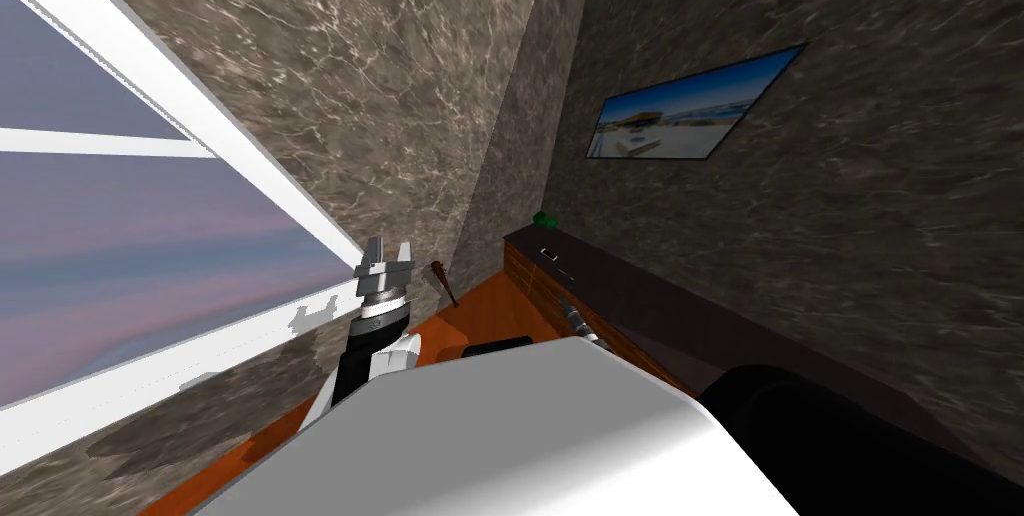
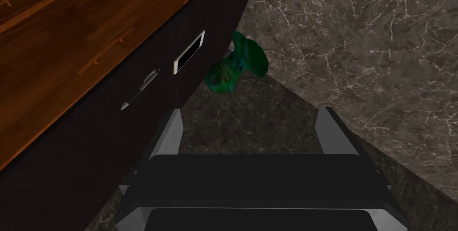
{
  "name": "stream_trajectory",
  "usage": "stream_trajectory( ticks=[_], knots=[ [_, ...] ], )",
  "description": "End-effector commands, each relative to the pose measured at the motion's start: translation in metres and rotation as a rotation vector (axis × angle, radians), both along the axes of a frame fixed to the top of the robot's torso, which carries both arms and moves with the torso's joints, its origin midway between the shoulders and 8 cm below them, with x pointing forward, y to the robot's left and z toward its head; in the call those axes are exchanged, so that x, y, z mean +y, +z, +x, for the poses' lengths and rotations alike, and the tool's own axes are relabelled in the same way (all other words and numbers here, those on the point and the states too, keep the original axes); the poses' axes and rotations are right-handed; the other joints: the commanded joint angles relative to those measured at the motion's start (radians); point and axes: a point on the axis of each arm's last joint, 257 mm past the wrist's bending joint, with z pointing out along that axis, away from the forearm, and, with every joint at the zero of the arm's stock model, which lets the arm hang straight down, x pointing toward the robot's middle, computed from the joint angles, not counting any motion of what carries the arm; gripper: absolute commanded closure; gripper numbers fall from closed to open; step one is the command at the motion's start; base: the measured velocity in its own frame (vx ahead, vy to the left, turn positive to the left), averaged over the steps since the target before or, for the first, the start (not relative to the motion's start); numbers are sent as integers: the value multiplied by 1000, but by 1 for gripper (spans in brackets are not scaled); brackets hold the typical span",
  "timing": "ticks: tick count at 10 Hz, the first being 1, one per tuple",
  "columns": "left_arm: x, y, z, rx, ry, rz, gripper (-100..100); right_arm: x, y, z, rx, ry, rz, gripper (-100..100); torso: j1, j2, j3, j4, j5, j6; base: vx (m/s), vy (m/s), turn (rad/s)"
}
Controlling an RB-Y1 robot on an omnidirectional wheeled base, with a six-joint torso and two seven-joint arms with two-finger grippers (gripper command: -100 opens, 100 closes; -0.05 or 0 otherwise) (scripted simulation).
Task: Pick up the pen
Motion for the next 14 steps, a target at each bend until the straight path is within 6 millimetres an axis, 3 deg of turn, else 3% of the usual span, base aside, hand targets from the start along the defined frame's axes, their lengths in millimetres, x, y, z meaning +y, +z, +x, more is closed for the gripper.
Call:
stream_trajectory(
  ticks=[1, 4, 6, 7, 8, 10, 11, 12, 13, 14],
  knots=[
    [0, 0, 0, 0, 0, 0, 0, -11, -33, -29, 100, 18, -70, -100, 0, 0, 0, 0, 0, 0, 4, 49, 511],
    [0, 0, 0, 0, 0, 0, 0, -23, -66, -61, 198, 23, -117, -100, 0, -2, -1, 0, 0, 0, 18, 25, 243],
    [0, 0, 0, 0, 0, 0, 0, -40, -103, -112, 335, 57, -205, -100, -1, -2, -1, 0, 0, 0, 43, 15, 394],
    [0, 0, 0, 0, 0, 0, 0, -42, -109, -118, 350, 53, -205, -100, -2, -3, -2, -1, 0, 0, 50, -4, 263],
    [0, 0, 0, 0, 0, 0, 0, -49, -121, -141, 406, 75, -246, -100, -3, -4, -2, -1, 0, 1, 63, 1, 354],
    [0, 0, 0, 0, 0, 0, 0, -53, -128, -151, 431, 69, -247, -100, -2, -4, -2, -1, 0, 1, 39, -5, 66],
    [0, 0, 0, 0, 0, 0, 0, -60, -141, -179, 494, 91, -286, -100, -2, -3, -2, -1, 0, 2, 42, 5, 328],
    [0, 0, 0, 0, 0, 0, 0, -63, -145, -185, 508, 88, -286, -100, -2, -3, -2, -1, 0, 0, 45, -12, 201],
    [0, 0, 0, 0, 0, 0, 0, -70, -156, -215, 574, 111, -323, -100, -3, -3, -2, -1, 0, 1, 63, -26, 359],
    [0, 0, 0, 0, 0, 0, 0, -72, -158, -219, 583, 109, -323, -100, -4, -4, -2, -1, -1, 0, 66, -37, 149]
  ],
)
